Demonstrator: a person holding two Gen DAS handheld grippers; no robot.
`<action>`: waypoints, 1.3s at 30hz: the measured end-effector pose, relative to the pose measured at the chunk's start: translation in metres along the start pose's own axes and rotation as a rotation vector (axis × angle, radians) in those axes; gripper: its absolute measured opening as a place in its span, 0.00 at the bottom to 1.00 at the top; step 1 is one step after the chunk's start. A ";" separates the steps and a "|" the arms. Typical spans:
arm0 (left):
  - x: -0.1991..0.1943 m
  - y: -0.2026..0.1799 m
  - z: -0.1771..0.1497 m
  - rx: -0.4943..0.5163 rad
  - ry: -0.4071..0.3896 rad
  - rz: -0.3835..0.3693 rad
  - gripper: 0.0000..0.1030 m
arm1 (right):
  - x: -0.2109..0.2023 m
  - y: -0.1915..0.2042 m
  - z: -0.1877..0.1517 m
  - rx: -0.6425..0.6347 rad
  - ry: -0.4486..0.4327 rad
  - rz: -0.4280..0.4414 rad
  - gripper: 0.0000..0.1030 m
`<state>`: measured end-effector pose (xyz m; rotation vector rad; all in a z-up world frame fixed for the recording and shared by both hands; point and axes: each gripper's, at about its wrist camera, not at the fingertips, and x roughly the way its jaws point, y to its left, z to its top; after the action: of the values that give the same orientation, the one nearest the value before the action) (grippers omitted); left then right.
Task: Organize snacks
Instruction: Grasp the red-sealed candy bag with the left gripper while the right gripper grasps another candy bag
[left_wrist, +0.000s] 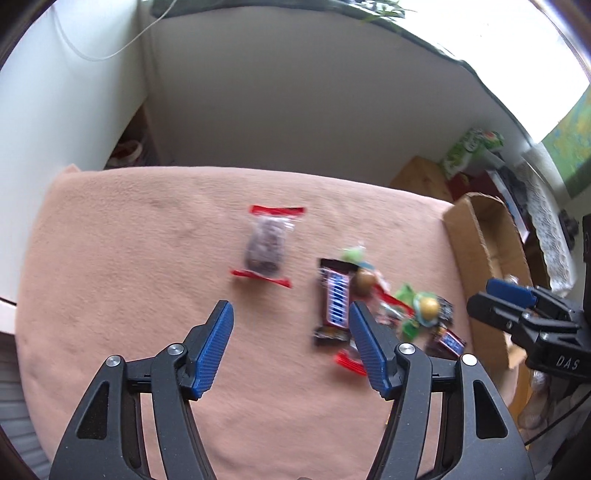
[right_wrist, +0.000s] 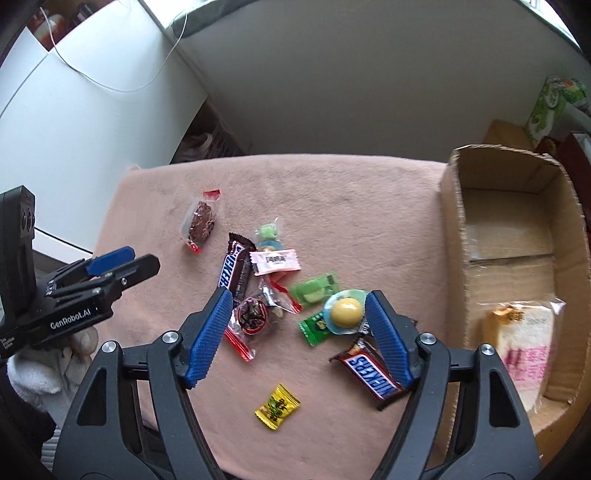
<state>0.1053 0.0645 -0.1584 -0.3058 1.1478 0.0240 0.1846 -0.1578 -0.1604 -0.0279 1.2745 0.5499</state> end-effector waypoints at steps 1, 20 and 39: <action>0.001 0.005 0.000 -0.007 0.003 0.003 0.63 | 0.004 0.002 0.001 -0.003 0.011 0.004 0.75; 0.041 0.023 0.029 -0.050 0.043 -0.005 0.62 | 0.059 0.012 -0.017 0.186 0.169 0.037 0.61; 0.076 0.020 0.037 -0.009 0.106 0.031 0.37 | 0.090 0.038 -0.015 0.165 0.210 0.059 0.41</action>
<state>0.1665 0.0832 -0.2171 -0.3005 1.2575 0.0406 0.1722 -0.0958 -0.2366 0.0917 1.5258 0.5003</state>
